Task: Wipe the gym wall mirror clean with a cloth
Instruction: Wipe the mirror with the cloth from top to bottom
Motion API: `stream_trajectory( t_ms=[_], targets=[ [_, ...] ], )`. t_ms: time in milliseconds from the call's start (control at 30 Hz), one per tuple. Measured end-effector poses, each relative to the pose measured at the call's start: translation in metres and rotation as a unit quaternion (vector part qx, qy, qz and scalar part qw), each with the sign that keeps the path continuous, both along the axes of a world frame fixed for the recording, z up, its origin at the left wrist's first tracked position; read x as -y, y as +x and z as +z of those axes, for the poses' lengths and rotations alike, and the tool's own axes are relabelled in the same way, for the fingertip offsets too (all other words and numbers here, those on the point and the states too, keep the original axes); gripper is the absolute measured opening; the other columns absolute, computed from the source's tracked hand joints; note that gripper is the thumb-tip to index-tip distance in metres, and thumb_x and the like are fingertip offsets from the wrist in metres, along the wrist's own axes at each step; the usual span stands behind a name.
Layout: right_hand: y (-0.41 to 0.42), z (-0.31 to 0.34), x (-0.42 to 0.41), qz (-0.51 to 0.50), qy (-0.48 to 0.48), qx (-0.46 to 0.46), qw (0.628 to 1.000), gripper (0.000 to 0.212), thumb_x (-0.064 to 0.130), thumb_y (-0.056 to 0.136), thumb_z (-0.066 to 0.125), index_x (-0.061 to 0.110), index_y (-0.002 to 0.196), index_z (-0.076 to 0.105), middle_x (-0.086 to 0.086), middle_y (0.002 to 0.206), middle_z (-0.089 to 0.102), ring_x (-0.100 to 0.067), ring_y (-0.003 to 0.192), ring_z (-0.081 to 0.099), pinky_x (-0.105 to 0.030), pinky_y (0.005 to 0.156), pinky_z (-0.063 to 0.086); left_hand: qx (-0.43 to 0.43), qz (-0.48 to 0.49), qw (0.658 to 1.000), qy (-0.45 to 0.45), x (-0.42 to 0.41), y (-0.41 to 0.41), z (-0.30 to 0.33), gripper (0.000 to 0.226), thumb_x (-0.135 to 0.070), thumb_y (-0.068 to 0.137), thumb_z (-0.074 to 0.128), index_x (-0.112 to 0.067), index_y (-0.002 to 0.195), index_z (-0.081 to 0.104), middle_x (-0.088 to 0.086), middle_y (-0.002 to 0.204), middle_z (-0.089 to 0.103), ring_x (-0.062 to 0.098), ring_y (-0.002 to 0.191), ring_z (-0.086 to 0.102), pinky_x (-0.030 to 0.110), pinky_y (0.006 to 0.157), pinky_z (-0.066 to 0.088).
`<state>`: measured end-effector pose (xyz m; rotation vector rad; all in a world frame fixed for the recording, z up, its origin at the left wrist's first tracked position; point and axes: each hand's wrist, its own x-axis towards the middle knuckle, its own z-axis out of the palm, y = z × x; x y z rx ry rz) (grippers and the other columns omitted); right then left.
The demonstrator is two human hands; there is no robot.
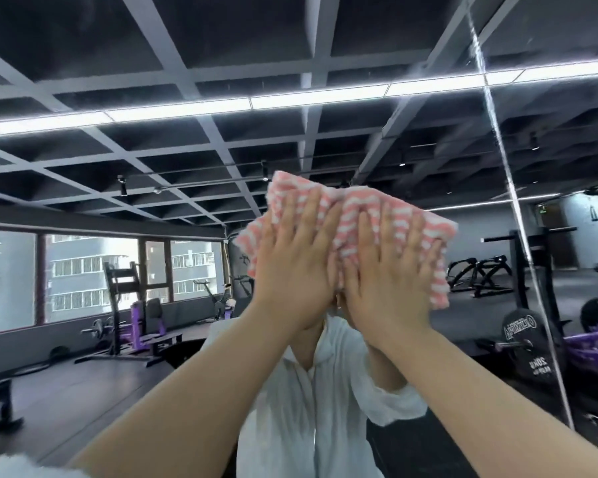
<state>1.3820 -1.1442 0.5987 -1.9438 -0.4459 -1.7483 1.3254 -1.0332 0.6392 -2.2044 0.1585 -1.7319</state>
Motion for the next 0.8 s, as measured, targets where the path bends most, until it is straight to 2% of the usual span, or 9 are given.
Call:
stream_trajectory(
  t_ms=[133, 267, 333, 400, 467, 533, 700, 767, 800],
  targets=[
    [-0.015, -0.009, -0.033, 0.023, -0.053, 0.051, 0.997, 0.061, 0.042, 0.094, 0.027, 0.014, 0.148, 0.019, -0.008, 0.156, 0.023, -0.041, 0.141, 0.014, -0.061, 0.111, 0.007, 0.038, 0.033, 0.998, -0.037, -0.040, -0.015, -0.024, 0.056, -0.039, 0.097, 0.021, -0.019, 0.148, 0.010, 0.014, 0.156, 0.018, 0.037, 0.144, 0.015, 0.049, 0.115, 0.012],
    [-0.024, -0.037, -0.044, 0.039, -0.174, 0.094, 0.980, 0.055, 0.039, 0.101, 0.015, 0.014, 0.150, 0.020, -0.008, 0.158, 0.019, -0.040, 0.144, 0.012, -0.060, 0.114, 0.007, 0.058, 0.042, 0.986, -0.149, -0.053, -0.027, -0.075, 0.058, -0.038, 0.098, 0.018, -0.019, 0.150, 0.002, 0.012, 0.156, 0.004, 0.033, 0.145, 0.003, 0.044, 0.115, 0.000],
    [-0.026, -0.051, -0.041, 0.043, -0.243, 0.115, 0.962, 0.056, 0.038, 0.100, 0.020, 0.015, 0.151, 0.022, -0.007, 0.159, 0.018, -0.038, 0.145, 0.011, -0.058, 0.115, 0.004, 0.061, 0.034, 0.976, -0.208, -0.049, -0.029, -0.105, 0.059, -0.036, 0.097, 0.019, -0.016, 0.150, 0.002, 0.016, 0.156, 0.005, 0.034, 0.144, 0.003, 0.052, 0.115, 0.007],
    [-0.024, -0.057, -0.030, 0.043, -0.298, 0.130, 0.945, 0.059, 0.039, 0.097, 0.025, 0.016, 0.151, 0.022, -0.005, 0.159, 0.017, -0.033, 0.146, 0.009, -0.056, 0.116, 0.002, 0.060, 0.038, 0.963, -0.262, -0.034, -0.026, -0.124, 0.060, -0.033, 0.096, 0.022, -0.010, 0.148, 0.005, 0.025, 0.154, 0.015, 0.041, 0.142, 0.011, 0.061, 0.109, 0.019],
    [-0.016, -0.057, -0.011, 0.040, -0.318, 0.135, 0.938, 0.059, 0.039, 0.097, 0.027, 0.015, 0.150, 0.027, -0.005, 0.158, 0.019, -0.032, 0.145, 0.012, -0.055, 0.116, 0.003, 0.045, 0.038, 0.955, -0.292, -0.016, -0.020, -0.127, 0.062, -0.033, 0.093, 0.025, -0.007, 0.147, 0.008, 0.029, 0.152, 0.019, 0.044, 0.140, 0.012, 0.063, 0.106, 0.019],
    [-0.002, -0.054, 0.013, 0.026, -0.301, 0.112, 0.947, 0.061, 0.043, 0.097, 0.027, 0.015, 0.151, 0.024, -0.007, 0.158, 0.022, -0.034, 0.144, 0.013, -0.055, 0.116, 0.003, 0.035, 0.031, 0.960, -0.275, 0.001, -0.010, -0.119, 0.064, -0.036, 0.093, 0.027, -0.008, 0.149, 0.015, 0.029, 0.151, 0.022, 0.038, 0.139, 0.010, 0.060, 0.105, 0.016],
    [0.031, -0.067, 0.084, -0.031, -0.208, 0.024, 0.977, 0.067, 0.055, 0.099, 0.009, 0.015, 0.152, 0.006, -0.009, 0.159, 0.008, -0.031, 0.147, -0.005, -0.051, 0.116, -0.007, 0.004, 0.037, 0.990, -0.136, 0.058, 0.021, -0.100, 0.064, -0.045, 0.090, 0.033, -0.017, 0.147, 0.028, 0.020, 0.150, 0.034, 0.037, 0.136, 0.023, 0.053, 0.102, 0.034],
    [0.035, -0.082, 0.101, -0.036, -0.156, -0.018, 0.987, 0.069, 0.056, 0.098, 0.008, 0.013, 0.152, 0.009, -0.012, 0.159, 0.008, -0.039, 0.145, 0.000, -0.056, 0.115, -0.004, -0.011, 0.036, 0.997, -0.069, 0.078, 0.031, -0.103, 0.062, -0.043, 0.089, 0.033, -0.017, 0.145, 0.035, 0.017, 0.149, 0.037, 0.034, 0.134, 0.024, 0.048, 0.106, 0.030],
    [0.034, -0.092, 0.106, -0.035, -0.128, -0.044, 0.990, 0.070, 0.057, 0.098, 0.008, 0.011, 0.152, 0.011, -0.016, 0.158, 0.011, -0.043, 0.144, 0.005, -0.061, 0.113, 0.001, -0.015, 0.033, 0.999, -0.034, 0.086, 0.035, -0.107, 0.061, -0.041, 0.089, 0.032, -0.015, 0.144, 0.038, 0.016, 0.148, 0.038, 0.032, 0.135, 0.023, 0.046, 0.110, 0.023]
  ],
)
